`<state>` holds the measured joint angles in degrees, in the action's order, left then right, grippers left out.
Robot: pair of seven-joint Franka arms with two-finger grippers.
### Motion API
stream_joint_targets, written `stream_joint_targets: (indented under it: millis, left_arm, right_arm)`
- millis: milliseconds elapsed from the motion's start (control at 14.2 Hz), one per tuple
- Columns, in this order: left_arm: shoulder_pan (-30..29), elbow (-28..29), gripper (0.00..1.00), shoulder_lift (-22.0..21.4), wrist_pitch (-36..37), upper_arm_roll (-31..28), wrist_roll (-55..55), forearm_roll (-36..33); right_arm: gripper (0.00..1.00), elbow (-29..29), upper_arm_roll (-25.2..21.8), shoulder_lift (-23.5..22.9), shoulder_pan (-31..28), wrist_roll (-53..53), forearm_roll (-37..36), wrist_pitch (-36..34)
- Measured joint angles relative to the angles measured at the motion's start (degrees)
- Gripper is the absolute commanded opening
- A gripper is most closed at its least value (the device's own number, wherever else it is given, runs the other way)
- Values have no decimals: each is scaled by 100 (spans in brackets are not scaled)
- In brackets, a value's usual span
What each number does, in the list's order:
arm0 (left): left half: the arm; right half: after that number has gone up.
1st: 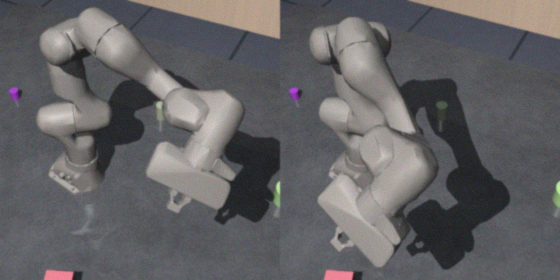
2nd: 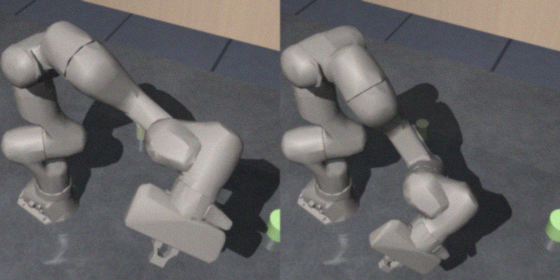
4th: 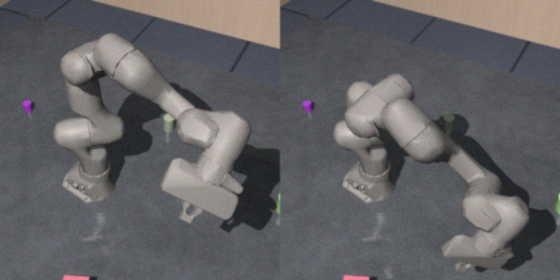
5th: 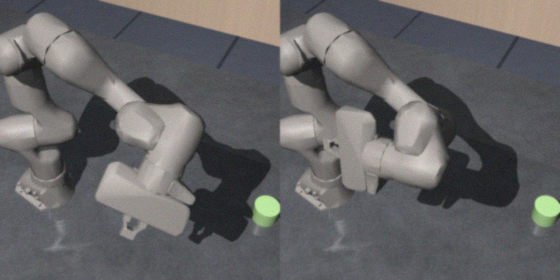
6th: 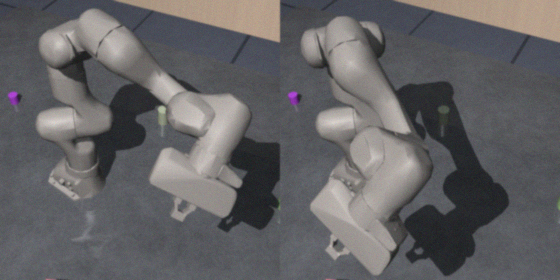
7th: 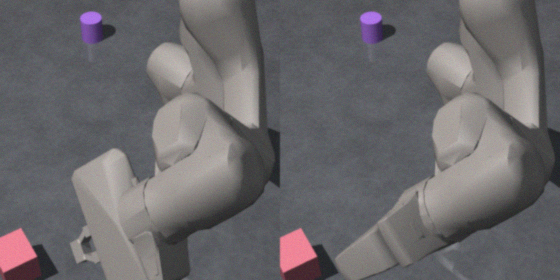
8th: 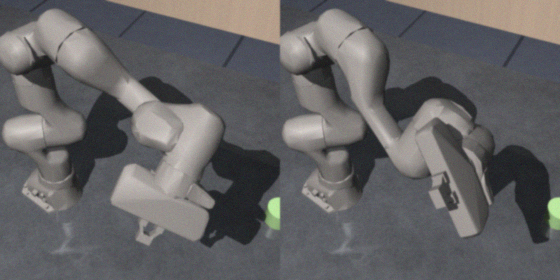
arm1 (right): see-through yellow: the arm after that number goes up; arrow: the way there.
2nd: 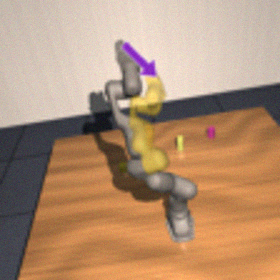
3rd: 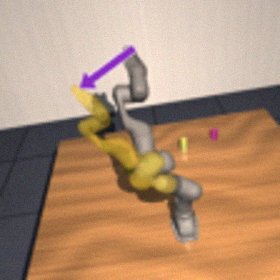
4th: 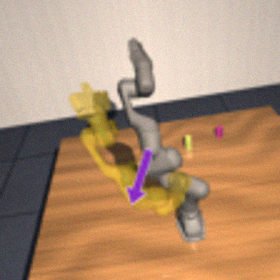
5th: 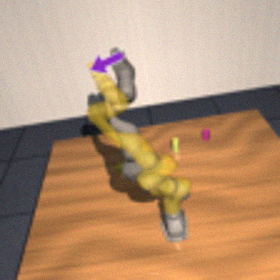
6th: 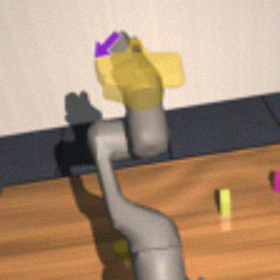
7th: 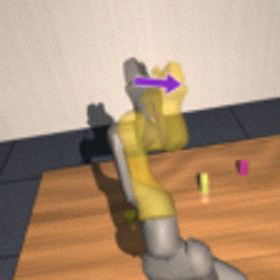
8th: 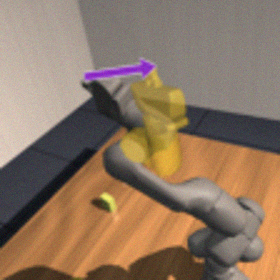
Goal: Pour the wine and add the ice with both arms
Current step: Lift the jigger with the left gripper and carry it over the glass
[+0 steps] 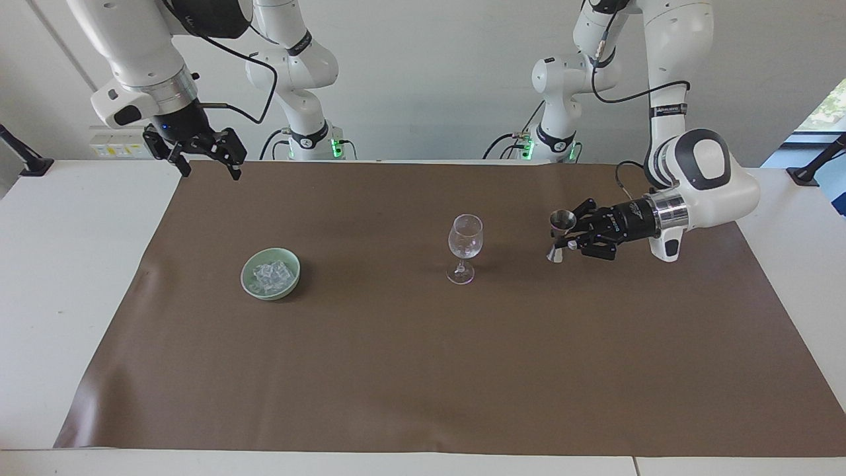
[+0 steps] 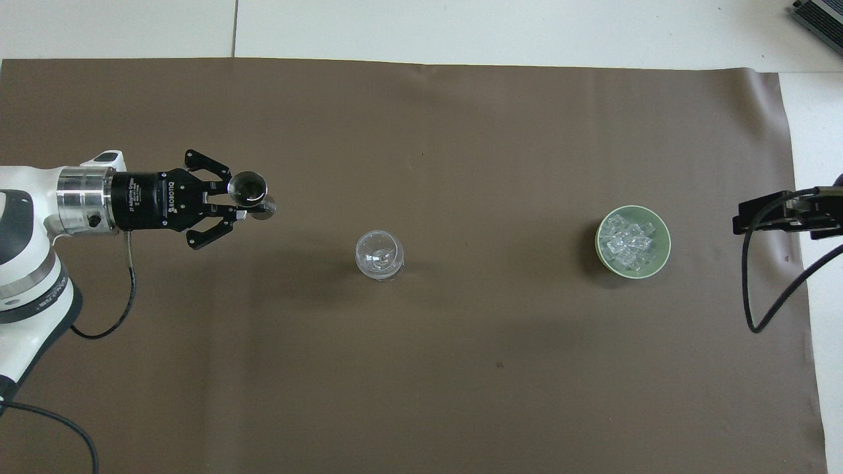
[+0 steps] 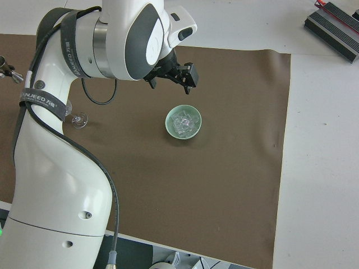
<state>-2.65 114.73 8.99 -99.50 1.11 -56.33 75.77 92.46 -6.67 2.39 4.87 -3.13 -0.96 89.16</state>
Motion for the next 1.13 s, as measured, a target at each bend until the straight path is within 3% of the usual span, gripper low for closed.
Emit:
stream_joint_targets:
  millis: [1131]
  left_arm:
    - [1203, 589, 0, -708, -1176, -5, 3, -1]
  right_arm:
    - [100, 0, 0, 0, 0, 0, 0, 0]
